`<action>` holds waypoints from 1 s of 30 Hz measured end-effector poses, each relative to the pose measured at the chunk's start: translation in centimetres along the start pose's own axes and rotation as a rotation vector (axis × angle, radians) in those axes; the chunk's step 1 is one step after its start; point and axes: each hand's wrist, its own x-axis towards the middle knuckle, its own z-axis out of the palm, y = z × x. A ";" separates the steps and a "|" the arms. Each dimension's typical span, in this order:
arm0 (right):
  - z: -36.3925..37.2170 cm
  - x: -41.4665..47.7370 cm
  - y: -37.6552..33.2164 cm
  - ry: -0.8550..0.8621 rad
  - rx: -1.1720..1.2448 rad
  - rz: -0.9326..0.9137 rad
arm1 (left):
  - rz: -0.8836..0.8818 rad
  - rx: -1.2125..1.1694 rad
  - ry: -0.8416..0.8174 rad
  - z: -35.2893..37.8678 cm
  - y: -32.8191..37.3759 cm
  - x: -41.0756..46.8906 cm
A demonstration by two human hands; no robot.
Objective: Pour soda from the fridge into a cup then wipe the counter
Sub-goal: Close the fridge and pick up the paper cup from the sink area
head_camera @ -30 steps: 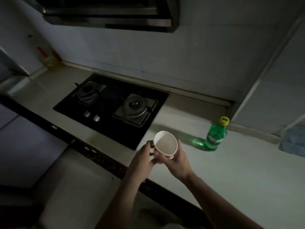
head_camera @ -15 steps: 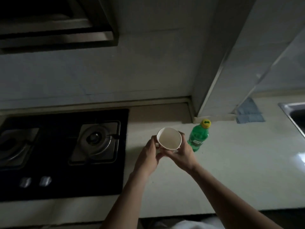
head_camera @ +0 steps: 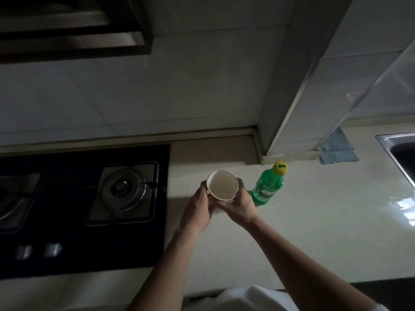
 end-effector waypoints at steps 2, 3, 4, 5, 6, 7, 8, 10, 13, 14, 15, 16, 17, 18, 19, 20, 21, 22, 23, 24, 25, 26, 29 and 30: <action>0.4 0.4 0.2 -0.006 -0.029 -0.007 | -0.023 -0.006 0.009 -0.1 -0.1 0.2; 0.6 0.6 0.4 -0.012 -0.037 -0.004 | -0.031 -0.005 0.007 -0.2 -0.2 0.3; 0.7 0.7 0.6 -0.018 -0.038 -0.001 | -0.037 0.000 0.003 -0.1 -0.3 0.3; 0.8 0.8 0.9 -0.026 -0.035 0.004 | -0.041 0.005 -0.002 0.0 -0.4 0.4; 0.8 0.8 1.0 -0.033 -0.032 0.008 | -0.046 0.007 -0.008 0.1 -0.5 0.5; 0.8 0.8 1.3 -0.039 -0.030 0.012 | -0.054 0.008 -0.012 0.3 -0.6 0.6; 0.9 0.9 1.5 -0.046 -0.026 0.018 | -0.063 0.007 -0.011 0.5 -0.7 0.6; 1.1 1.0 1.9 -0.053 -0.018 0.026 | -0.093 -0.013 -0.012 0.9 -0.7 0.8; 1.2 0.7 2.5 -0.057 -0.010 0.038 | -0.138 -0.054 -0.021 1.8 -1.0 0.6; 1.2 0.6 2.7 -0.053 -0.006 0.038 | -0.150 -0.052 -0.032 2.0 -1.1 0.5; 1.3 0.4 3.1 -0.047 -0.005 0.032 | -0.160 -0.047 -0.037 2.3 -1.3 0.4; 1.3 0.2 3.3 -0.038 -0.008 0.018 | -0.167 -0.041 -0.040 2.5 -1.4 0.2; 1.4 0.0 3.6 -0.031 -0.021 0.001 | -0.167 -0.037 -0.039 2.7 -1.4 0.1; 1.4 -0.1 3.7 -0.027 -0.036 -0.016 | -0.169 -0.032 -0.035 2.8 -1.5 -0.1; 1.5 -0.1 3.8 -0.026 -0.054 -0.029 | -0.172 -0.030 -0.034 2.9 -1.6 -0.1; 1.6 -0.1 3.9 -0.024 -0.071 -0.041 | -0.175 -0.025 -0.032 2.9 -1.6 -0.1; 1.7 -0.1 4.0 -0.024 -0.090 -0.050 | -0.177 -0.018 -0.028 3.0 -1.6 -0.1; 1.8 0.0 4.0 -0.018 -0.108 -0.063 | -0.175 -0.016 -0.025 3.0 -1.6 -0.1; 1.8 0.0 4.0 -0.014 -0.121 -0.068 | -0.171 -0.018 -0.024 3.0 -1.6 0.0; 1.8 0.0 4.0 -0.008 -0.127 -0.074 | -0.166 -0.019 -0.025 3.0 -1.6 0.0; 1.7 0.0 4.0 -0.008 -0.132 -0.075 | -0.162 -0.020 -0.024 3.0 -1.6 0.1; 1.7 0.1 4.0 -0.005 -0.144 -0.083 | -0.159 -0.017 -0.022 3.0 -1.6 0.1; 1.5 0.1 3.8 -0.013 -0.150 -0.101 | -0.154 -0.012 -0.022 3.1 -1.7 0.2; 1.4 0.0 3.7 -0.017 -0.144 -0.112 | -0.161 -0.006 -0.028 3.1 -1.7 0.1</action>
